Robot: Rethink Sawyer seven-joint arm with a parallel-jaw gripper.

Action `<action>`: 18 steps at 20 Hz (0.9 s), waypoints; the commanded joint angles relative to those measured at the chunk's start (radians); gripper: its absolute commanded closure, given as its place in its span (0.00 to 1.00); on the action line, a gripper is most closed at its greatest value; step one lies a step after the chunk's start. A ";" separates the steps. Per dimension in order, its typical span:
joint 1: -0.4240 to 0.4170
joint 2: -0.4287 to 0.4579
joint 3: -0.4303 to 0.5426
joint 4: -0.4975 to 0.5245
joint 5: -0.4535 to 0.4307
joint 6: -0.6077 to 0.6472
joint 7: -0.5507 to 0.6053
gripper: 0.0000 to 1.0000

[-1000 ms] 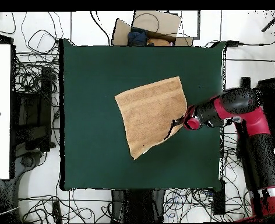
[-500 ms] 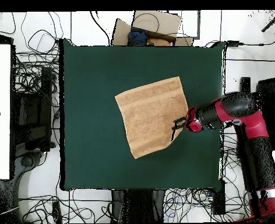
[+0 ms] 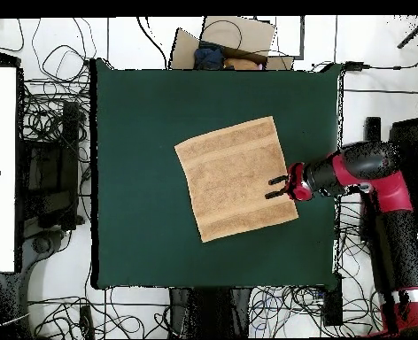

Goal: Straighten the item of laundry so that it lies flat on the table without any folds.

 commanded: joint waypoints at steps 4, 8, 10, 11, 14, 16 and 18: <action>0.030 -0.020 -0.012 -0.065 -0.037 0.052 -0.157 0.00; 0.059 -0.056 0.001 -0.054 0.001 0.013 -0.059 0.00; 0.070 -0.086 0.011 -0.005 0.017 -0.076 0.023 0.00; 0.077 -0.111 0.015 0.036 0.017 -0.149 0.079 0.00; 0.106 -0.204 0.021 0.175 0.002 -0.421 0.290 0.00; 0.132 -0.261 0.013 0.246 0.001 -0.538 0.395 0.00; 0.171 -0.317 -0.009 0.296 -0.003 -0.636 0.486 0.00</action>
